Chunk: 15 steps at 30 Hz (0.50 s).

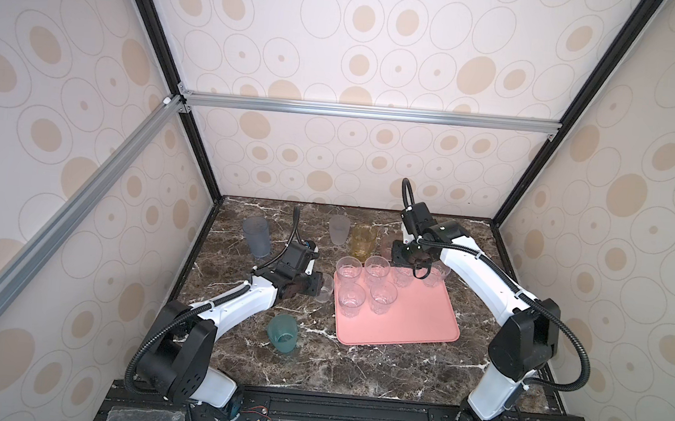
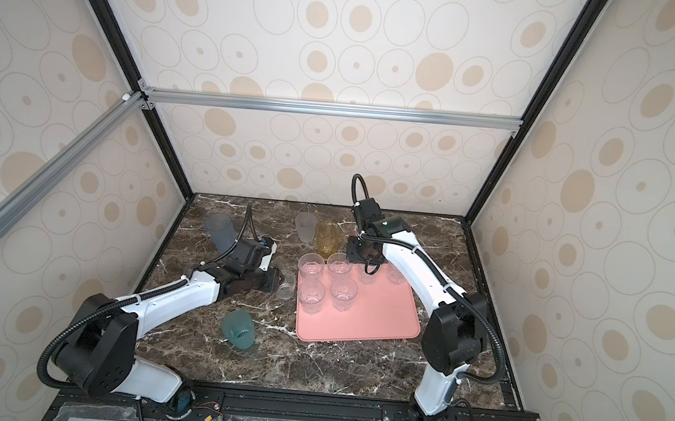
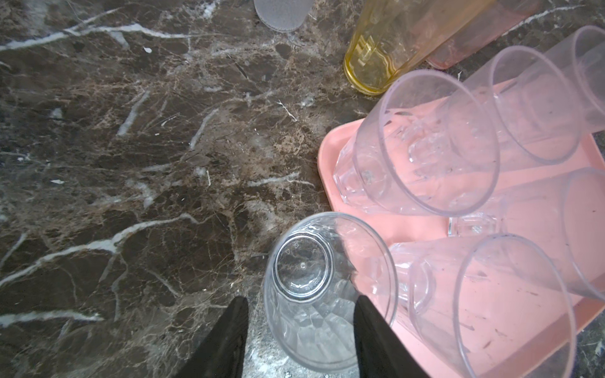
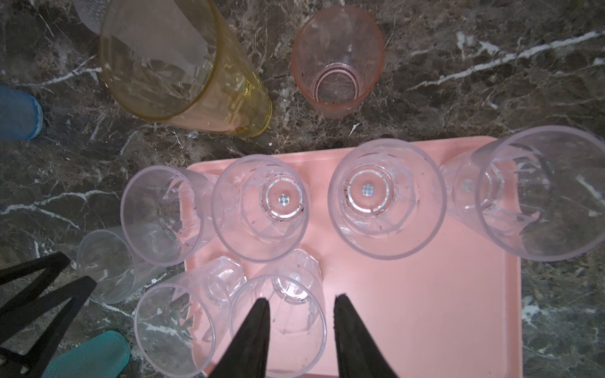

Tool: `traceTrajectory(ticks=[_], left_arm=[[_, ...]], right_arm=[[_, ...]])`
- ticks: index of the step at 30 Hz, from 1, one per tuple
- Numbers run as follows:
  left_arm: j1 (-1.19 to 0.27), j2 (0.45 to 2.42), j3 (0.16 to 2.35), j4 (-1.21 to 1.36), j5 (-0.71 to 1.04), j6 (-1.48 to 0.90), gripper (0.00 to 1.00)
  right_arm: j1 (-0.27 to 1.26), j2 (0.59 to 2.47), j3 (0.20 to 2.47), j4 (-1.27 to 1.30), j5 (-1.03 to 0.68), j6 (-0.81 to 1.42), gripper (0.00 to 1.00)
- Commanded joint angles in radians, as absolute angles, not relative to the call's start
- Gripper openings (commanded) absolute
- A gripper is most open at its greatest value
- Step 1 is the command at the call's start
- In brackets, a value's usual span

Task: Place the glasses into the tray

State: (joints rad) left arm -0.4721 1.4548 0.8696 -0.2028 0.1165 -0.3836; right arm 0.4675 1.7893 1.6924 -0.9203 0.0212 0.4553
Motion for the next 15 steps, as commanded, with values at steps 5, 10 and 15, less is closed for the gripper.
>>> traceTrajectory(ticks=[5,10,15], left_arm=[[-0.480,1.468,0.875,-0.245,0.014,-0.340,0.52],[-0.480,1.470,0.878,-0.256,0.003,-0.330,0.52],[-0.480,1.469,0.884,-0.286,-0.029,-0.313,0.52]], right_arm=[[0.453,1.881,1.826,-0.953,0.042,0.427,0.36],[0.418,1.946,1.909,-0.960,0.073,0.410,0.36],[0.366,2.026,1.998,-0.992,0.094,0.391,0.36]])
